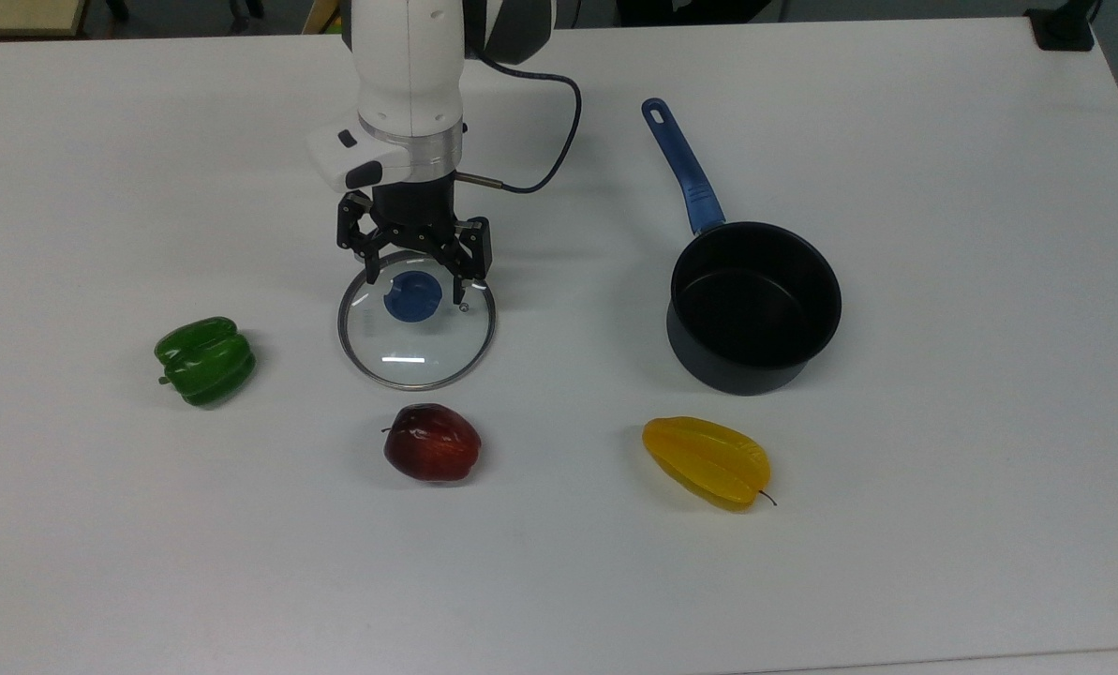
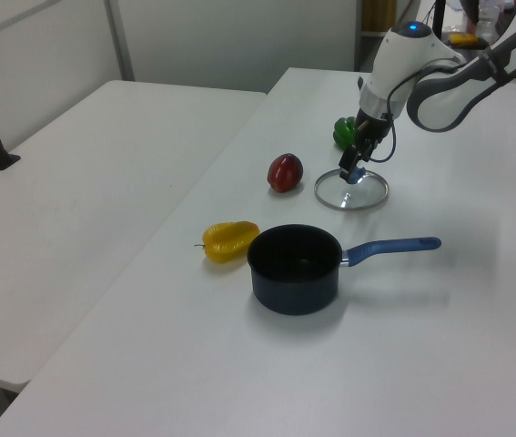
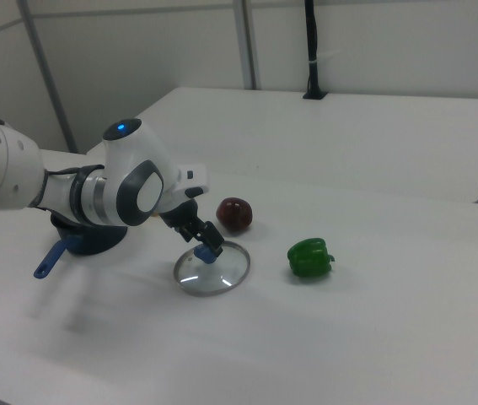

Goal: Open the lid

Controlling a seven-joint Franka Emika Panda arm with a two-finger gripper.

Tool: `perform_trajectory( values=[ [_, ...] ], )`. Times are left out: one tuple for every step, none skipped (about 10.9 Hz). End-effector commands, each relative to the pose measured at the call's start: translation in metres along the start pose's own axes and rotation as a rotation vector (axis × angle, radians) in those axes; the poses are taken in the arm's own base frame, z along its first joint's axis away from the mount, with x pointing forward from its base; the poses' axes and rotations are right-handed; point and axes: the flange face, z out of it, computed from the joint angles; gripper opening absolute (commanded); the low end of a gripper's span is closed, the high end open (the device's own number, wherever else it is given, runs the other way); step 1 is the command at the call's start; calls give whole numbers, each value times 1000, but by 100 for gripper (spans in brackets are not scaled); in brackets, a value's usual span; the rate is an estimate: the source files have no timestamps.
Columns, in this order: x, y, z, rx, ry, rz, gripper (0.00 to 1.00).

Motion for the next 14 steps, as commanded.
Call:
perform_trajectory(
  values=[
    [18,0,-46,-44,-17,-40,100],
    [24,2,-69,-60,-43,-65,100],
    [33,2,-93,-67,-60,-85,100],
    [38,-1,-117,-67,-103,-73,100],
    [44,-6,-147,-50,-150,-86,100],
    [44,-7,-177,-29,-218,-135,100],
    [42,-7,-199,-1,-274,-157,100],
    [36,0,-219,0,-304,-186,100],
    [28,5,-241,2,-314,-232,100],
    [20,13,-253,-6,-353,-234,100],
    [13,23,-261,-14,-386,-226,100],
    [13,36,-263,-16,-391,-225,100],
    [15,41,-266,-15,-380,-225,100],
    [15,44,-266,-14,-381,-220,100]
  ],
)
